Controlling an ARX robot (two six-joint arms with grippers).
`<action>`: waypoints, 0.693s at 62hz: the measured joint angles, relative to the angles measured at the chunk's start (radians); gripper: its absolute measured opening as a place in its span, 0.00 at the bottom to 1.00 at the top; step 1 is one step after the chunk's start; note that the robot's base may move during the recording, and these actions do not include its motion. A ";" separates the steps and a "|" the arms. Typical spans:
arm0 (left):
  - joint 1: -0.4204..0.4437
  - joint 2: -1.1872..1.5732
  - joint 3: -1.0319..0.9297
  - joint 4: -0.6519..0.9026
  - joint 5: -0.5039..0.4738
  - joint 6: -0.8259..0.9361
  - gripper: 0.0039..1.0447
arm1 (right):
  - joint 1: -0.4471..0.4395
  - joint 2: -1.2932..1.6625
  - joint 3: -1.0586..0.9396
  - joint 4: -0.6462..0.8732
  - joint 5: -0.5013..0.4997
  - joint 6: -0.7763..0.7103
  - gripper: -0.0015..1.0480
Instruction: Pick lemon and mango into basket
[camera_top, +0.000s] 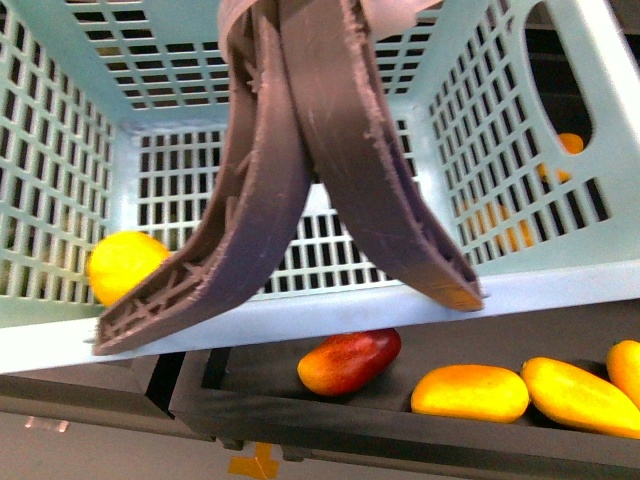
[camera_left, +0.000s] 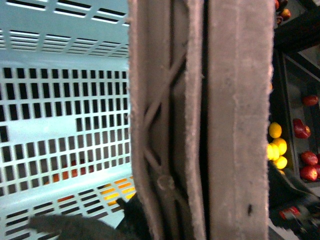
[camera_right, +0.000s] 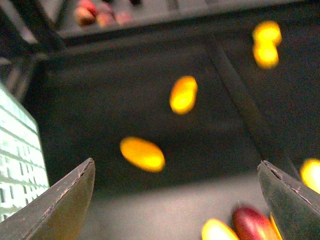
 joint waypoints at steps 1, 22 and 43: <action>-0.001 0.000 0.000 0.000 0.002 0.000 0.13 | -0.017 0.014 0.011 -0.047 -0.003 0.008 0.92; -0.016 0.000 0.000 0.000 0.033 -0.009 0.13 | -0.240 0.469 0.081 0.034 -0.204 -0.121 0.92; -0.007 0.000 0.000 0.000 0.006 -0.002 0.13 | -0.247 0.845 0.203 0.078 -0.299 -0.264 0.92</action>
